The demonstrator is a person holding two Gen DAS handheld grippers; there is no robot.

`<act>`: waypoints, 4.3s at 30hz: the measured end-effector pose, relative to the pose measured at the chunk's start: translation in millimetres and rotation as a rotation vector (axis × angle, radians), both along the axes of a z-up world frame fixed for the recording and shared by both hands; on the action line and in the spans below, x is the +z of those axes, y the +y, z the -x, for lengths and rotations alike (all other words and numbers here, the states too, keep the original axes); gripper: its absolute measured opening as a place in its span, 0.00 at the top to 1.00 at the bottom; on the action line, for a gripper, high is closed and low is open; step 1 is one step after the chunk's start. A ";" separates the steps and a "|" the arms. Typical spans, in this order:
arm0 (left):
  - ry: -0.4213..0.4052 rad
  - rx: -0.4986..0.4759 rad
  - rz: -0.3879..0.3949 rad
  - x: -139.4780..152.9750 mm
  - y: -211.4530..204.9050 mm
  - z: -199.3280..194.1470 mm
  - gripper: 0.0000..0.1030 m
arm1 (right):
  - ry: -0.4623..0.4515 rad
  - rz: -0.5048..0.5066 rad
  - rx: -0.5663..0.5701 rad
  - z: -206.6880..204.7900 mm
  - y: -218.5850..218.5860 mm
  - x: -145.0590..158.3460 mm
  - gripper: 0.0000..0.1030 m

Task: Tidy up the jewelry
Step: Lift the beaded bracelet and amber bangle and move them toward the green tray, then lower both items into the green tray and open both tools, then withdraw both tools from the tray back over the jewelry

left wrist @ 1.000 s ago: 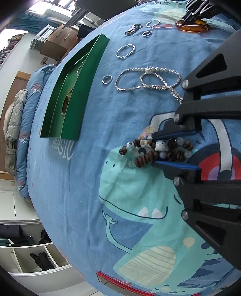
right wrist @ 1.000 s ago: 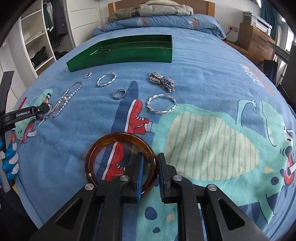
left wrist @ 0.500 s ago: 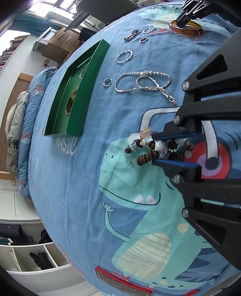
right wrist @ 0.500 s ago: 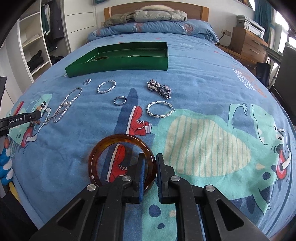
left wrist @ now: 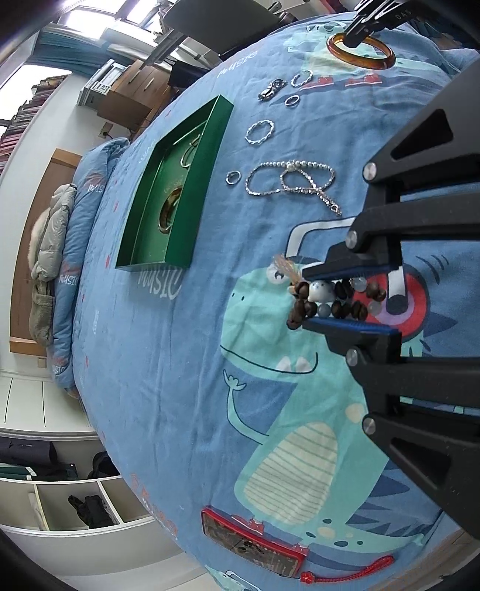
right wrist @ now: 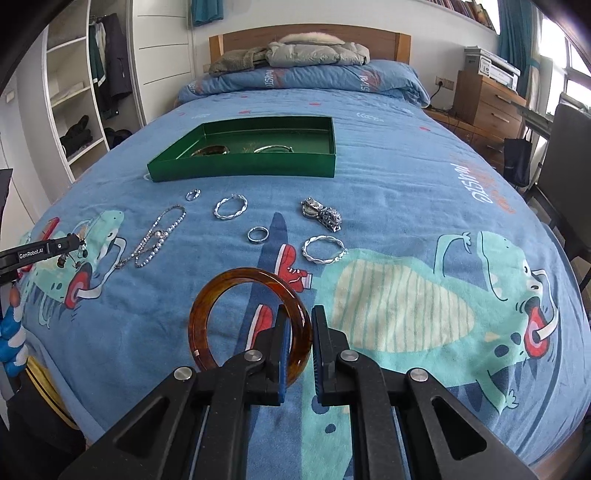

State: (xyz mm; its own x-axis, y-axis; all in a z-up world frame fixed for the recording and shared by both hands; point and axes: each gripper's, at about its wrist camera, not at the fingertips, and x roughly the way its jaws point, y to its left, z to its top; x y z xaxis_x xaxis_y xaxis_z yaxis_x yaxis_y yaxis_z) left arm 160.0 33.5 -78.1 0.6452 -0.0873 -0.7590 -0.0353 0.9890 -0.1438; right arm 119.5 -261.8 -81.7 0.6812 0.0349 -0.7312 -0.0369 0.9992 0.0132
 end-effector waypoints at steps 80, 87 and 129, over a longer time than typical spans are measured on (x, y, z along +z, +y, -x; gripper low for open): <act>-0.073 -0.181 -0.040 29.3 -104.4 -302.4 0.83 | -0.090 -0.010 -0.018 -320.5 11.6 35.7 0.90; -0.001 -0.182 -0.054 3.1 -112.5 -321.3 0.83 | 0.020 0.009 -0.047 -343.5 8.6 3.0 0.90; -0.041 -0.211 -0.042 31.4 -101.5 -289.3 0.66 | 0.022 0.003 -0.018 -320.6 9.3 28.6 0.57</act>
State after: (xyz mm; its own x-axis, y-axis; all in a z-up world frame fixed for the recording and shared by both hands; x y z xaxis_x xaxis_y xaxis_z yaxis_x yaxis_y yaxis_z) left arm 449.3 -68.0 -46.7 0.6463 -0.1926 -0.7384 0.1783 0.9790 -0.0992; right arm 440.1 -252.5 -53.2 0.6653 0.0205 -0.7463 -0.0184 0.9998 0.0110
